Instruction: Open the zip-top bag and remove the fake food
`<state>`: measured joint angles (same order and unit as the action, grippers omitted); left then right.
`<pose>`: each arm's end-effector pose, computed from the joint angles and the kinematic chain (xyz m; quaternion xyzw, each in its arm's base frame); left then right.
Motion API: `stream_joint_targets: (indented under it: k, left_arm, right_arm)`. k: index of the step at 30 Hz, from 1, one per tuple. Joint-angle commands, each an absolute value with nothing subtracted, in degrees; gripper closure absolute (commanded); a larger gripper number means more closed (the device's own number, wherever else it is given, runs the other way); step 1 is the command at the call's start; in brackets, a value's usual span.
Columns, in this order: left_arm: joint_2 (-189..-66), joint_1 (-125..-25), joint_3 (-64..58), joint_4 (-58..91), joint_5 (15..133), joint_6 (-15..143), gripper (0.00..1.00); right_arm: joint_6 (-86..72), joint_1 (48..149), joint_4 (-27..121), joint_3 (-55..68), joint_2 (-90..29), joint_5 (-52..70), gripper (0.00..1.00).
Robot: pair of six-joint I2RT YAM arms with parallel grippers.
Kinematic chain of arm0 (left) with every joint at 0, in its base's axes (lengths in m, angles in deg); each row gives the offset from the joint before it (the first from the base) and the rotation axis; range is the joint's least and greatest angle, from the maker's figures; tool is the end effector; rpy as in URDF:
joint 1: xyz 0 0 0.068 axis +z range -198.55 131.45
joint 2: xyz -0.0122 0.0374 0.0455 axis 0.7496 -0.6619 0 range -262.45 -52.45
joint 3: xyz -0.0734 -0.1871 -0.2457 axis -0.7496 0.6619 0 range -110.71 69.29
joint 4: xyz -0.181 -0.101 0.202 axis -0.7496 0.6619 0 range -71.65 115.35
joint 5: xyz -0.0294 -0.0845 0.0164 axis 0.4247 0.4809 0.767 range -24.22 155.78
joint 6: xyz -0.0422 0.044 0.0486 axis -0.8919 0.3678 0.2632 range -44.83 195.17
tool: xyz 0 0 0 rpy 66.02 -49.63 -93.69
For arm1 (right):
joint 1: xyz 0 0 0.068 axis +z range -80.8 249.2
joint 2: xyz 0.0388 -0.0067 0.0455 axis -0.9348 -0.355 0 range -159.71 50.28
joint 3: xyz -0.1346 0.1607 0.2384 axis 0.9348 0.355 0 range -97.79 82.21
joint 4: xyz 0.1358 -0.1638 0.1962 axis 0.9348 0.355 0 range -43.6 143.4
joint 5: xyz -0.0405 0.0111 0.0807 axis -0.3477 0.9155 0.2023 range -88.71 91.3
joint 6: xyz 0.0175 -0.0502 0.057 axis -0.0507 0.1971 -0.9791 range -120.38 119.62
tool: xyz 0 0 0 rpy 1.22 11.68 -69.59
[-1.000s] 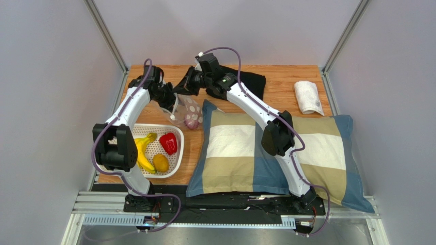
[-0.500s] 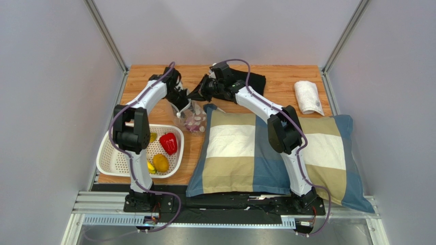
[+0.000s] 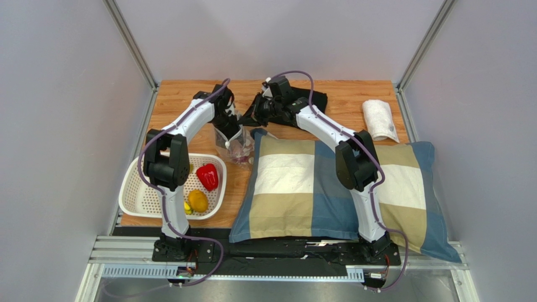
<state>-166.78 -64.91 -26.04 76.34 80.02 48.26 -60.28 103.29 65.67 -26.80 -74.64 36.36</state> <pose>0.4349 -0.1447 0.2282 -0.0768 0.9830 -0.1559 0.0591 0.4615 0.3585 0.2760 0.0539 0.8561 0.5034 0.1038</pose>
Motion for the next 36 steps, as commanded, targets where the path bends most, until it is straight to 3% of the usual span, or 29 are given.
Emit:
stream_joint_targets:
  k: [1,16,22,25,27,28,29,32,36]
  left_arm:
    - [-166.6,-65.8,-27.7,80.7,76.2,50.5,0.38]
    - [-169.4,-65.9,-23.6,69.9,79.1,44.6,0.35]
    - [-167.8,-65.8,-21.2,67.7,75.3,44.7,0.52]
    - [-166.5,-65.7,-20.9,67.3,72.7,45.9,0.75]
    - [-166.1,-65.7,-21.3,67.3,71.7,47.0,0.77]
    - [-165.7,-65.7,-21.8,67.6,70.8,47.1,0.74]
    - [-165.4,-65.7,-22.0,68.5,70.4,47.2,0.57]
    - [-162.4,-65.6,-20.7,67.4,69.2,47.2,0.41]
    - [-158.5,-65.0,-18.0,65.2,68.7,45.9,0.33]
  right_arm:
    - [-58.0,103.3,67.3,-26.8,-71.8,36.1,1.00]
    - [-57.2,103.2,67.5,-26.1,-71.3,35.8,1.00]
    - [-57.1,102.9,67.6,-25.1,-70.7,35.3,1.00]
    - [-57.0,102.9,67.6,-25.3,-70.7,35.3,1.00]
    - [-56.8,102.8,67.6,-25.2,-70.6,35.3,1.00]
    - [-56.6,102.9,67.6,-25.3,-70.6,35.4,1.00]
    - [-56.5,102.8,67.8,-25.3,-70.5,35.4,1.00]
    - [-56.2,102.8,68.1,-25.8,-70.2,35.6,1.00]
    - [-57.1,102.9,68.3,-26.6,-70.0,36.5,1.00]
